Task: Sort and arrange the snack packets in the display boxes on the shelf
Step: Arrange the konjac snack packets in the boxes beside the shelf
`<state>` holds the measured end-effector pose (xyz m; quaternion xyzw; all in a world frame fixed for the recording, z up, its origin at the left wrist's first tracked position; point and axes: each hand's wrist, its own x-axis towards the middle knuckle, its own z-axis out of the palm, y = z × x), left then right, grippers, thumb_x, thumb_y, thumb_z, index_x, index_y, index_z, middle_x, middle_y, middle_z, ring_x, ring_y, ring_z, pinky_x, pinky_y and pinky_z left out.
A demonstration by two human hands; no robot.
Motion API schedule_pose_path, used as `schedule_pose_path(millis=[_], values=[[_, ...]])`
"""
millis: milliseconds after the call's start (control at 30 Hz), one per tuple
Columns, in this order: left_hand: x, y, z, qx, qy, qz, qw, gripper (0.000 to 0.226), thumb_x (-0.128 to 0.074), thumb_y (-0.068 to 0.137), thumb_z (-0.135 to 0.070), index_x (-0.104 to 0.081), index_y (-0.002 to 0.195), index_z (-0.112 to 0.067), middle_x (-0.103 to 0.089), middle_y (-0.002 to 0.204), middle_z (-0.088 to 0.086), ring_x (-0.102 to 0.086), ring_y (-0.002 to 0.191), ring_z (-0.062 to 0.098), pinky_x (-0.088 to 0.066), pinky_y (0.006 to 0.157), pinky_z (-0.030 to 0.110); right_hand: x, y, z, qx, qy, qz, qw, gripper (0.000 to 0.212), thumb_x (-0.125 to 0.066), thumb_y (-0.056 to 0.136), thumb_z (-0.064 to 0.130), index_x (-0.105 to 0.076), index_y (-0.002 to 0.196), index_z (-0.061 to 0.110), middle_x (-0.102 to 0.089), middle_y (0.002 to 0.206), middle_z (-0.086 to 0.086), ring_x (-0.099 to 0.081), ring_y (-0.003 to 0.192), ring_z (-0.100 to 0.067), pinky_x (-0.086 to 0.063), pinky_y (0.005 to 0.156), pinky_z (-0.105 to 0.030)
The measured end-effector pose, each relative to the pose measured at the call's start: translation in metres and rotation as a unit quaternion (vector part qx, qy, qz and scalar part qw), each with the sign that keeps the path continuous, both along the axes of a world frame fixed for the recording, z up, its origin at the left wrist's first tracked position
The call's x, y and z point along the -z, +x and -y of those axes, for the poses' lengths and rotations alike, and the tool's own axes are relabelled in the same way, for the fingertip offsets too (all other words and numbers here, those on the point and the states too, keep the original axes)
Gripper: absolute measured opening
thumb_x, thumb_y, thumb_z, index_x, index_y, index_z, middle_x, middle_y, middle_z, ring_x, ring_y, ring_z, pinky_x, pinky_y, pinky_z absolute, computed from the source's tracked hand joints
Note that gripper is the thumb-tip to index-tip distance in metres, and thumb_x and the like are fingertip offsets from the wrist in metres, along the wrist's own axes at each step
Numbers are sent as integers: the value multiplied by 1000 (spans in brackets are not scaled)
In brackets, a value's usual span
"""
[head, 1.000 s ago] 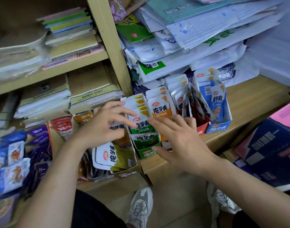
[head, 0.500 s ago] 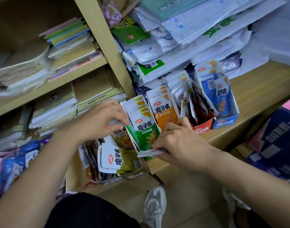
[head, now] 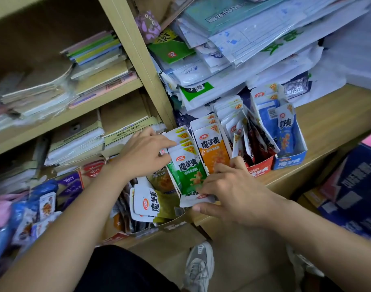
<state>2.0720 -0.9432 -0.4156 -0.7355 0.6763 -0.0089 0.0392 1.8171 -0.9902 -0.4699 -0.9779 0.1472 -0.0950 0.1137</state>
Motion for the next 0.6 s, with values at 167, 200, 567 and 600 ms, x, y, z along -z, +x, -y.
schedule_pose_path(millis=[167, 200, 567, 600], values=[[3, -13, 11, -31, 0, -14, 999, 34, -59, 93, -45, -62, 127, -41, -63, 106, -17, -32, 101, 18, -21, 81, 38, 3, 1, 1, 9, 12, 32, 999, 68, -20, 88, 77, -70, 93, 31, -62, 83, 17, -52, 90, -14, -21, 81, -36], [4, -15, 12, -33, -5, -21, 999, 28, -64, 91, -50, -68, 117, -41, -63, 99, -17, -32, 101, 18, -19, 79, 38, 5, 1, 1, 12, 18, 41, 999, 65, -22, 89, 76, -69, 91, 31, -59, 81, 17, -52, 88, -14, -23, 81, -36], [-12, -8, -44, 71, 65, -274, 957, 24, -65, 84, -62, -74, 102, -51, -64, 114, -34, -39, 130, 6, -23, 111, 50, 3, 3, -3, 57, 66, 111, 990, 63, -48, 83, 74, -58, 129, 32, -68, 115, 15, -60, 100, -12, -37, 81, -38], [-13, -5, -45, 68, 31, -274, 959, 24, -63, 85, -55, -75, 105, -49, -64, 118, -32, -41, 130, 4, -25, 112, 52, 5, 3, -3, 52, 60, 114, 990, 57, -47, 85, 74, -63, 121, 33, -71, 105, 15, -61, 95, -13, -38, 80, -40]])
